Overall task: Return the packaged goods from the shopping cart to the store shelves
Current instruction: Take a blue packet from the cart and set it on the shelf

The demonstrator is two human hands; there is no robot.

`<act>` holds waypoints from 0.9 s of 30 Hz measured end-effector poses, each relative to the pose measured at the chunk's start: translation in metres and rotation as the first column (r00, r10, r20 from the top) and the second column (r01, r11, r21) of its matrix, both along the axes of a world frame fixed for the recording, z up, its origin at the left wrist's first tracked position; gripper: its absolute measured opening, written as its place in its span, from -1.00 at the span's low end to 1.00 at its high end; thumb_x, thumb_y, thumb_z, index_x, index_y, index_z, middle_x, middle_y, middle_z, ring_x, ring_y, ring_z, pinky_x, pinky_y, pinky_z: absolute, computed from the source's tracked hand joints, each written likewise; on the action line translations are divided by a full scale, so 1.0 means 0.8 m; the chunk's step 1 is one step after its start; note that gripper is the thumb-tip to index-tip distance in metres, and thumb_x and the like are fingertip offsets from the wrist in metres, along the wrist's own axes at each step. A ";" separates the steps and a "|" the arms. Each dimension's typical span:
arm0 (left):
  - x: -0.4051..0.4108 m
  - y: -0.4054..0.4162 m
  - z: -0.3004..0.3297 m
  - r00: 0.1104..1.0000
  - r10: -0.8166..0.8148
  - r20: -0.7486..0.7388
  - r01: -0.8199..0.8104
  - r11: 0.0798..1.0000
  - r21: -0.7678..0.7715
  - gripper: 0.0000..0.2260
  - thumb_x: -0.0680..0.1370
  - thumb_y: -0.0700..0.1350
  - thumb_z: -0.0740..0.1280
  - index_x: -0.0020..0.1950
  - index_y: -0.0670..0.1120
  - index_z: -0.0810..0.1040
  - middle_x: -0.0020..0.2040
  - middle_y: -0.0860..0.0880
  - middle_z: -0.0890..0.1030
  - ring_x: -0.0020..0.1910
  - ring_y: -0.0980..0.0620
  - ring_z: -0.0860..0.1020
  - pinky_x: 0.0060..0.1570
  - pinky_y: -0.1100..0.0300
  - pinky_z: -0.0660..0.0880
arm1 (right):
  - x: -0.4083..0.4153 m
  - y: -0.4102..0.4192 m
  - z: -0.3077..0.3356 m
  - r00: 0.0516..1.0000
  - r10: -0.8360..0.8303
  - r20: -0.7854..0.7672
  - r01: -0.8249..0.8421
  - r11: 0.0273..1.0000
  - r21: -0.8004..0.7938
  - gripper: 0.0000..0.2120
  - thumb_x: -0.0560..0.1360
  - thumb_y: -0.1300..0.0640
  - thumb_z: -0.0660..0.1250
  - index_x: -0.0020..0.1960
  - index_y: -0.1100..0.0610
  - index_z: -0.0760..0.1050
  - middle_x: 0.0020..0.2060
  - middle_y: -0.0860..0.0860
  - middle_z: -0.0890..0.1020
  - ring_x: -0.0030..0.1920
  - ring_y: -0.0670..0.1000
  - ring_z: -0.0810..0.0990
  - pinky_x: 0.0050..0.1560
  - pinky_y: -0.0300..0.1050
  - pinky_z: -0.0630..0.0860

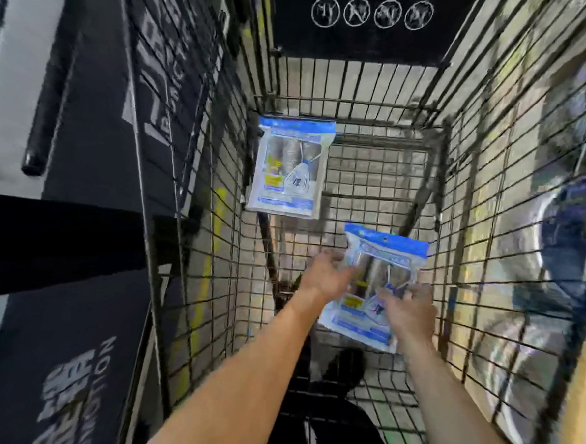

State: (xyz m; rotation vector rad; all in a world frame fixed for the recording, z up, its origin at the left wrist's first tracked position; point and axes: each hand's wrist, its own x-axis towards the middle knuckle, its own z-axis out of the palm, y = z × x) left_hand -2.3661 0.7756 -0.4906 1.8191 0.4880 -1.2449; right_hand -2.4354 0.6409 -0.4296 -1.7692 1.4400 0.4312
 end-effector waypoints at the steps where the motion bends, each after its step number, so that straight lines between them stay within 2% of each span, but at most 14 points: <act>1: 0.006 -0.001 0.004 1.000 -0.006 -0.024 0.005 1.000 -0.023 -0.47 0.26 0.19 0.48 0.11 -0.06 0.55 -0.04 -0.10 0.70 -0.11 -0.13 0.70 -0.02 -0.14 0.63 | 0.002 0.002 0.000 0.999 -0.029 0.022 0.029 0.999 0.033 -0.64 0.37 0.18 0.56 -0.03 0.26 0.40 -0.29 0.05 0.49 -0.20 0.13 0.55 -0.34 -0.24 0.45; 2: 0.013 -0.001 0.016 0.999 -0.004 -0.035 0.003 0.999 -0.034 -0.48 0.24 0.16 0.48 0.10 -0.04 0.52 -0.02 -0.09 0.68 -0.09 -0.12 0.70 0.02 -0.12 0.63 | 0.003 0.004 0.001 0.997 -0.068 0.019 0.067 0.996 0.051 -0.62 0.38 0.22 0.55 0.01 0.25 0.38 -0.24 0.07 0.49 -0.18 0.13 0.55 -0.33 -0.26 0.46; 4: 0.026 0.000 0.045 0.999 -0.012 -0.032 0.011 0.999 -0.047 -0.53 0.22 0.17 0.46 0.01 0.05 0.40 -0.06 -0.03 0.61 -0.07 -0.13 0.67 0.04 -0.10 0.61 | 0.001 0.008 0.006 0.991 -0.131 -0.031 0.132 0.991 0.036 -0.54 0.37 0.20 0.57 0.12 0.25 0.40 -0.14 0.06 0.51 -0.09 0.09 0.57 -0.11 -0.14 0.46; 5: 0.031 0.002 0.053 1.000 -0.005 -0.007 0.005 0.998 -0.060 -0.55 0.22 0.17 0.46 -0.02 0.07 0.37 -0.09 -0.01 0.58 -0.09 -0.13 0.66 0.01 -0.09 0.60 | 0.002 0.012 0.009 0.991 -0.137 -0.002 0.137 0.990 0.042 -0.56 0.37 0.19 0.58 0.11 0.27 0.45 -0.13 0.06 0.55 -0.12 0.05 0.61 -0.07 -0.08 0.46; 7: 0.044 0.008 0.069 0.985 0.143 0.101 -0.133 0.986 -0.100 -0.63 0.27 0.10 0.47 -0.06 0.03 0.40 -0.14 0.01 0.58 -0.21 -0.08 0.62 -0.13 -0.02 0.58 | 0.011 0.021 0.015 0.979 -0.132 0.155 0.111 0.985 0.134 -0.79 0.38 0.22 0.57 -0.10 0.20 0.55 -0.26 0.05 0.64 -0.32 -0.14 0.65 -0.18 -0.14 0.48; 10: 0.081 0.019 0.088 0.833 0.392 0.390 -0.379 0.919 -0.112 -0.91 0.49 -0.09 0.43 -0.11 0.00 0.53 -0.26 0.07 0.60 -0.35 0.12 0.54 -0.32 0.18 0.55 | 0.054 0.040 0.026 0.922 -0.131 0.365 0.036 0.966 0.254 -0.77 0.42 0.28 0.51 -0.27 0.08 0.50 -0.39 -0.14 0.68 -0.39 -0.30 0.59 -0.28 -0.35 0.51; 12: 0.114 0.033 0.090 0.719 0.428 0.547 -0.480 0.876 -0.054 -0.97 0.54 -0.08 0.37 -0.09 0.00 0.59 -0.26 0.07 0.63 -0.33 0.11 0.56 -0.25 0.18 0.56 | 0.102 0.049 0.031 0.888 -0.086 0.451 -0.025 0.972 0.235 -0.80 0.42 0.27 0.52 -0.25 0.11 0.52 -0.42 -0.18 0.66 -0.39 -0.29 0.59 -0.29 -0.39 0.49; 13: 0.133 0.040 0.091 0.702 0.420 0.575 -0.496 0.868 -0.028 -0.92 0.55 -0.06 0.34 -0.05 -0.01 0.61 -0.21 0.05 0.64 -0.29 0.11 0.58 -0.17 0.16 0.57 | 0.130 0.054 0.031 0.879 -0.041 0.476 -0.063 0.978 0.201 -0.86 0.40 0.20 0.55 -0.20 0.11 0.58 -0.38 -0.15 0.68 -0.36 -0.25 0.61 -0.26 -0.33 0.52; 16: 0.177 0.059 0.085 0.788 0.247 0.564 -0.378 0.917 0.127 -0.69 0.56 0.08 0.24 0.11 -0.10 0.62 0.02 -0.08 0.66 0.05 -0.09 0.60 0.12 -0.01 0.54 | 0.205 0.062 0.014 0.896 0.164 0.412 -0.220 0.971 0.090 -0.72 0.36 -0.10 0.54 -0.13 0.10 0.65 -0.26 -0.06 0.70 -0.29 -0.07 0.65 -0.23 -0.18 0.51; 19: 0.198 0.068 0.073 0.860 0.015 0.510 -0.224 0.909 0.351 -0.66 0.60 0.06 0.23 0.16 -0.17 0.59 0.23 -0.18 0.50 0.29 -0.15 0.37 0.28 0.06 0.29 | 0.252 0.066 -0.010 0.931 0.248 0.268 -0.285 0.952 0.108 -0.46 0.31 -0.30 0.46 -0.01 0.15 0.64 -0.19 -0.01 0.61 -0.22 0.02 0.56 -0.20 -0.18 0.38; 20: 0.200 0.069 0.072 0.867 -0.006 0.498 -0.211 0.902 0.377 -0.65 0.61 0.06 0.24 0.19 -0.18 0.58 0.28 -0.17 0.43 0.33 -0.15 0.32 0.30 0.06 0.26 | 0.261 0.066 -0.016 0.936 0.260 0.236 -0.292 0.950 0.114 -0.45 0.32 -0.31 0.44 -0.01 0.17 0.62 -0.15 0.01 0.60 -0.17 0.04 0.55 -0.21 -0.16 0.40; 21: 0.202 0.069 0.071 0.872 0.035 0.487 -0.234 0.906 0.353 -0.63 0.60 0.06 0.24 0.23 -0.19 0.55 0.32 -0.15 0.37 0.35 -0.14 0.30 0.32 0.05 0.26 | 0.269 0.067 -0.020 0.937 0.275 0.217 -0.305 0.944 0.122 -0.47 0.34 -0.29 0.44 -0.01 0.17 0.60 -0.11 0.03 0.62 -0.12 0.06 0.58 -0.18 -0.13 0.46; 24: 0.201 0.069 0.065 0.874 0.236 0.426 -0.355 0.907 0.227 -0.56 0.58 0.08 0.28 0.40 -0.09 0.40 0.41 -0.10 0.31 0.40 -0.12 0.33 0.36 0.03 0.33 | 0.271 0.067 -0.033 0.945 0.271 0.185 -0.312 0.917 0.249 -0.35 0.22 -0.18 0.45 0.21 0.15 0.57 0.12 0.10 0.66 0.12 0.14 0.63 0.18 0.06 0.55; 27: 0.201 0.072 0.058 0.875 0.341 0.343 -0.417 0.891 0.177 -0.50 0.51 0.20 0.31 0.38 0.02 0.38 0.35 -0.07 0.41 0.31 -0.12 0.44 0.32 -0.08 0.40 | 0.252 0.066 -0.042 0.969 0.126 0.211 -0.216 0.845 0.489 -0.21 0.11 -0.02 0.61 0.32 0.04 0.50 0.20 0.02 0.66 0.19 0.08 0.63 0.27 0.14 0.52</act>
